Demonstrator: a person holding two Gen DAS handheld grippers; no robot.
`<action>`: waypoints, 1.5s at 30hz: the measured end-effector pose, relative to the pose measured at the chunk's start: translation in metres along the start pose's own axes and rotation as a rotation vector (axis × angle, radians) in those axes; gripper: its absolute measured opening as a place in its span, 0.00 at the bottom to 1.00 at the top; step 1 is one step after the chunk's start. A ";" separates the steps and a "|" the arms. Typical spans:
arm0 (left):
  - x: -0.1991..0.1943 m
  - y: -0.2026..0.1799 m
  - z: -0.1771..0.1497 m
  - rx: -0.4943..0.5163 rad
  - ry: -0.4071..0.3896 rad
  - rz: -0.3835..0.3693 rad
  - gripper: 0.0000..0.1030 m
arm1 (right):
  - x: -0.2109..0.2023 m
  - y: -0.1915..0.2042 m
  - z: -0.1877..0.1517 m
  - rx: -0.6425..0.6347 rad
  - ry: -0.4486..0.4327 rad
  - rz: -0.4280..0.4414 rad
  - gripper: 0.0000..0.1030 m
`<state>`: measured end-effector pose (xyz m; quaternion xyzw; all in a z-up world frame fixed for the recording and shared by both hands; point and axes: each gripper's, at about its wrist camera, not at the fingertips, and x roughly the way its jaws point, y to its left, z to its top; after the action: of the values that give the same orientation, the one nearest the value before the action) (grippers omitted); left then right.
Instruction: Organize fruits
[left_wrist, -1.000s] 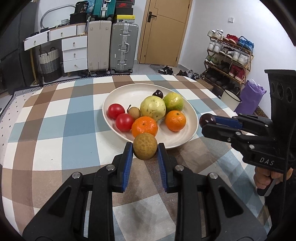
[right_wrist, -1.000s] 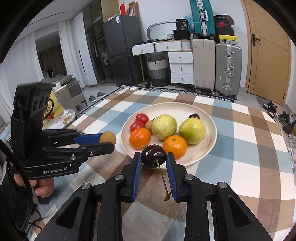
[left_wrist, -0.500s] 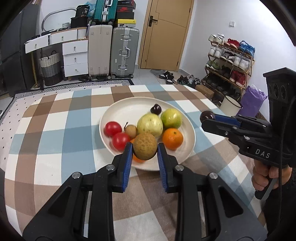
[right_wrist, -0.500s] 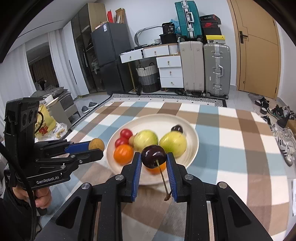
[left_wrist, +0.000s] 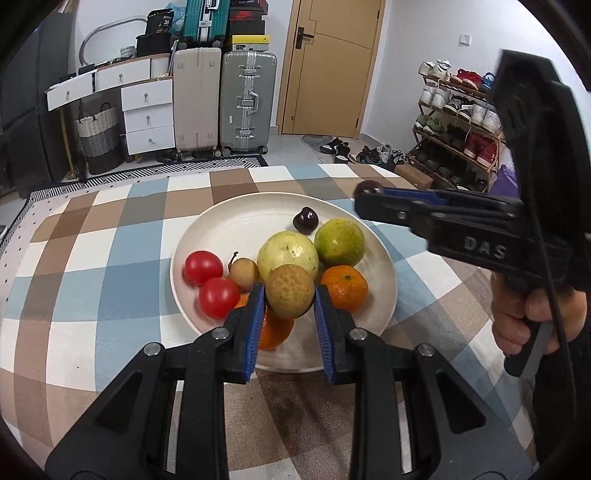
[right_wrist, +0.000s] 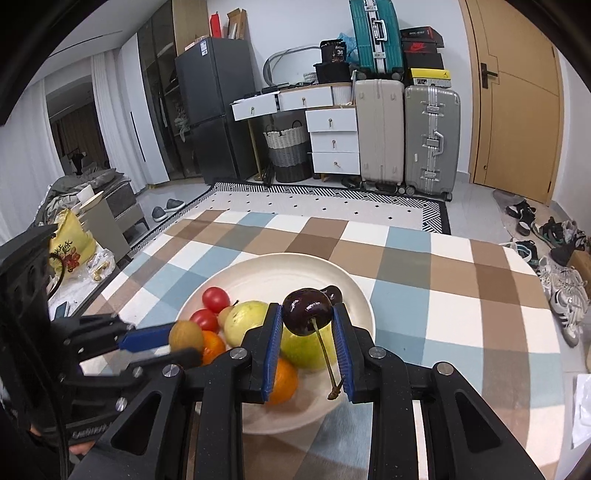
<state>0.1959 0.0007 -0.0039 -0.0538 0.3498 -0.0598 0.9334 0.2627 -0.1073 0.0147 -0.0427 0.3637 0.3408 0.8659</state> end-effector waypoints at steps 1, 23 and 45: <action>0.001 0.000 -0.001 -0.002 -0.001 -0.006 0.23 | 0.005 -0.001 0.001 0.007 0.004 0.002 0.27; 0.000 0.004 -0.002 -0.020 -0.009 -0.012 0.35 | 0.014 0.007 0.003 0.003 -0.008 0.014 0.49; -0.080 0.031 -0.022 -0.061 -0.196 0.112 0.99 | -0.084 0.015 -0.050 0.004 -0.163 0.056 1.00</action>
<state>0.1238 0.0423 0.0265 -0.0681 0.2612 0.0089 0.9628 0.1807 -0.1588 0.0358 -0.0030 0.2939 0.3664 0.8828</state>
